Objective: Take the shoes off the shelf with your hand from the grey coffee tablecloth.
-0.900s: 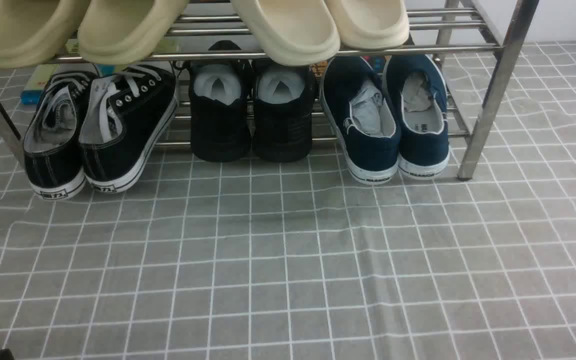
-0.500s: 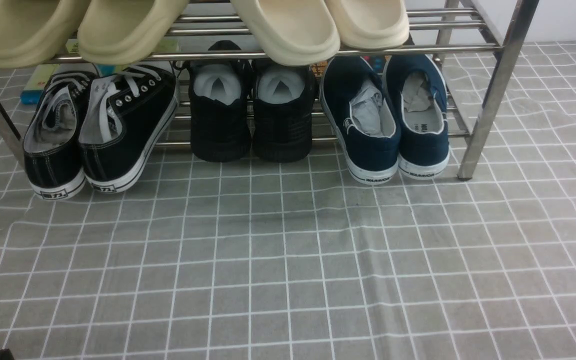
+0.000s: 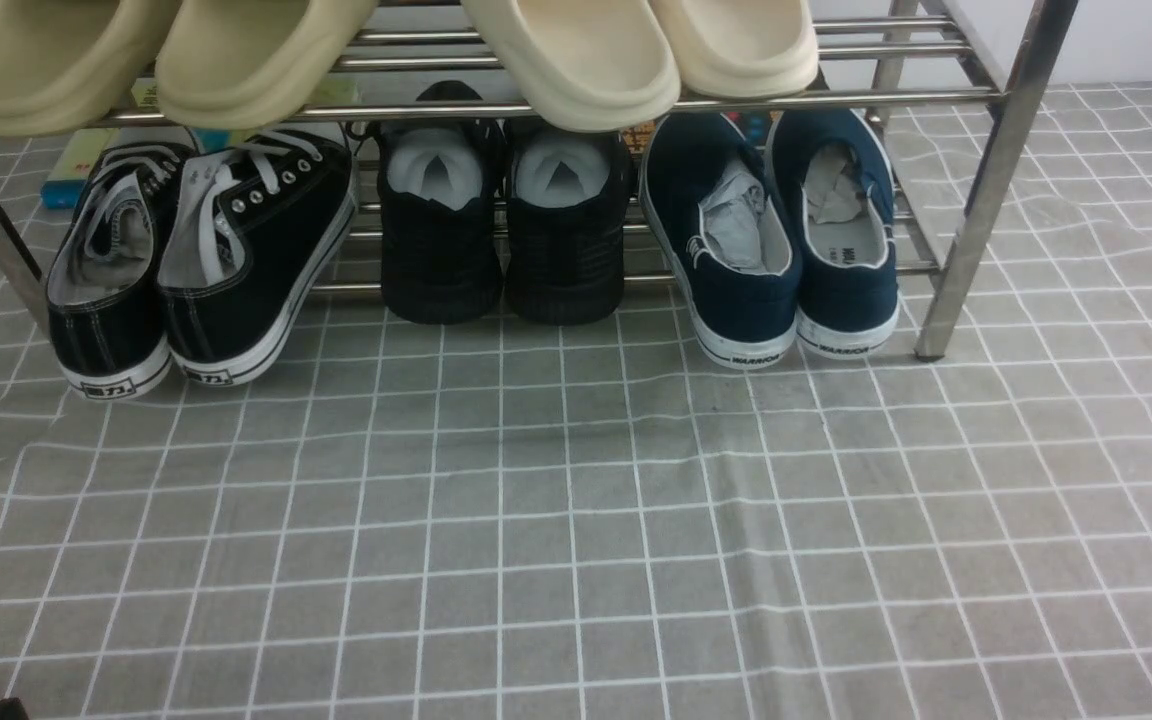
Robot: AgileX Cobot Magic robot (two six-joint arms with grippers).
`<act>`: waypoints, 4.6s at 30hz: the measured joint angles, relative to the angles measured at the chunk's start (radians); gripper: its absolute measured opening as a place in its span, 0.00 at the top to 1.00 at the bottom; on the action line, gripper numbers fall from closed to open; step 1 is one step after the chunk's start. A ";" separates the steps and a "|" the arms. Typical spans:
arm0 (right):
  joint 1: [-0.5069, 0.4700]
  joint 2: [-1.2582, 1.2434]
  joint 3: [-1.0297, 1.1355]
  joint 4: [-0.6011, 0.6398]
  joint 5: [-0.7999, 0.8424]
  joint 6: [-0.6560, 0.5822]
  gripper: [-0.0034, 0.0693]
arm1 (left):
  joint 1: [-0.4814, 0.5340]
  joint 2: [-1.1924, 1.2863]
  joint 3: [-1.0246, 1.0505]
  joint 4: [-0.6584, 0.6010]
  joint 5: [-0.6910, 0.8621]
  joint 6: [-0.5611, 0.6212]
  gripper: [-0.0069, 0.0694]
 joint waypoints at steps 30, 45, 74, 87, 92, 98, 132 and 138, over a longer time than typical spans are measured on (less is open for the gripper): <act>0.000 0.016 -0.101 0.677 -0.306 0.240 0.78 | 0.000 0.000 0.000 0.001 0.000 0.000 0.59; 0.067 0.896 -0.761 0.609 0.617 -0.298 0.95 | 0.000 0.000 0.000 0.001 0.000 0.000 0.59; 0.472 2.000 -1.868 0.112 0.584 -0.052 0.42 | 0.000 0.000 0.000 0.001 0.000 0.000 0.59; 0.474 2.093 -1.886 0.031 0.523 -0.083 0.55 | 0.000 0.000 0.000 0.001 0.000 0.000 0.59; 0.488 2.093 -1.908 0.036 0.565 -0.082 0.91 | 0.000 0.000 0.000 0.001 0.000 0.000 0.59; 0.513 2.046 -1.950 0.059 0.741 -0.073 0.91 | 0.000 0.000 0.000 0.001 0.000 0.000 0.59; 0.802 1.713 -1.525 0.016 0.831 0.308 0.91 | 0.000 0.000 0.000 0.005 0.000 0.000 0.59; 0.802 1.785 -1.525 -0.040 0.744 0.315 0.91 | 0.000 0.000 0.000 0.005 0.000 0.000 0.59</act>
